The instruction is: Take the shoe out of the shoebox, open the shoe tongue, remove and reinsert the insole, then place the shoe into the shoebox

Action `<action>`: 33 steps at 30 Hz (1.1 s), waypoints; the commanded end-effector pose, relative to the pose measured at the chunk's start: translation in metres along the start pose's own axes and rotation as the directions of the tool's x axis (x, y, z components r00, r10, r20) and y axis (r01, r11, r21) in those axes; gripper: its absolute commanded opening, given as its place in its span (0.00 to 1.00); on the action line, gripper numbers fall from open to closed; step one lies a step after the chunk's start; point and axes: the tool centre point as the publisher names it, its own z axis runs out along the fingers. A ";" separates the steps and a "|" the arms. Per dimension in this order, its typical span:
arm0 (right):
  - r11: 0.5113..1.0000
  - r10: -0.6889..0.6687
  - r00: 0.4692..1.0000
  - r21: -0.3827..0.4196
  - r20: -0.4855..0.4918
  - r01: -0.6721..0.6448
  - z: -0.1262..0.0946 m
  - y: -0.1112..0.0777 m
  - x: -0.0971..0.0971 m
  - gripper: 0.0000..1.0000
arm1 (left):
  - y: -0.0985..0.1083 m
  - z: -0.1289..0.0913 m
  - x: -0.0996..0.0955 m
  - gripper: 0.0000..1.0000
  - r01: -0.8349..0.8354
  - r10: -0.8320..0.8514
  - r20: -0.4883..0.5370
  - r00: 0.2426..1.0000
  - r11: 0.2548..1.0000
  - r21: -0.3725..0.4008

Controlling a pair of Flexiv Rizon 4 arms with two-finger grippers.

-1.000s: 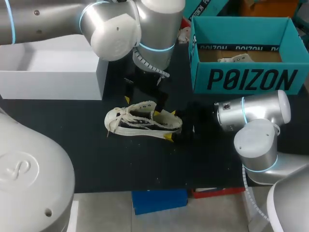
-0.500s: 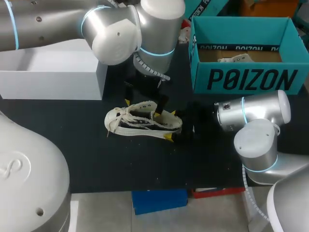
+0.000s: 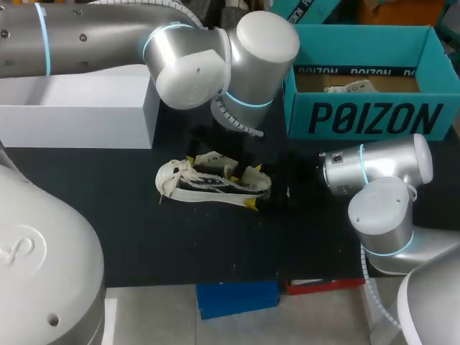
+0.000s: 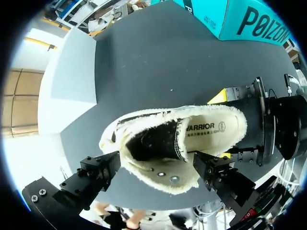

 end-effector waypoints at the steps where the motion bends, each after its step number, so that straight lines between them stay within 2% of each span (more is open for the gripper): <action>1: 1.000 0.001 1.000 0.001 0.001 -0.001 0.003 -0.001 0.001 0.00 | -0.011 0.012 0.014 1.00 0.010 -0.007 0.046 0.999 0.999 -0.051; 6: 1.000 0.001 1.000 0.001 0.001 -0.001 0.003 -0.001 0.001 0.00 | -0.013 0.019 0.020 1.00 0.020 -0.015 0.077 0.997 0.997 -0.072; 13: 1.000 0.001 1.000 0.001 0.001 -0.001 0.003 -0.001 0.001 0.00 | -0.012 0.023 0.017 1.00 0.027 -0.017 0.117 0.993 0.996 -0.079; 14: 1.000 0.001 1.000 0.001 0.001 -0.001 0.003 -0.001 0.001 0.00 | -0.011 0.024 0.016 0.84 0.030 -0.020 0.125 0.992 0.996 -0.079; 15: 1.000 0.001 1.000 0.001 0.001 -0.001 0.003 -0.001 0.001 0.00 | -0.011 0.024 0.016 0.50 0.032 -0.022 0.129 0.991 0.996 -0.080; 18: 1.000 0.001 1.000 0.001 0.001 -0.001 0.003 -0.001 0.001 0.00 | -0.010 0.026 0.014 0.46 0.033 -0.021 0.147 0.989 0.996 -0.080; 19: 1.000 0.001 1.000 0.001 0.001 -0.001 0.003 -0.001 0.001 0.00 | -0.011 0.026 0.014 0.38 0.033 -0.020 0.148 0.989 0.996 -0.080; 20: 1.000 0.001 1.000 0.001 0.001 -0.001 0.003 -0.001 0.001 0.00 | -0.011 0.026 0.014 0.18 0.032 -0.020 0.149 0.989 0.996 -0.081; 22: 1.000 0.001 1.000 0.001 0.001 -0.001 0.003 -0.001 0.001 0.00 | -0.011 0.026 0.013 0.00 0.030 -0.017 0.160 0.987 0.996 -0.080; 33: 1.000 0.001 1.000 0.001 0.001 -0.001 0.003 -0.001 0.001 0.00 | -0.006 0.025 0.011 0.00 0.021 -0.007 0.169 0.986 0.996 -0.084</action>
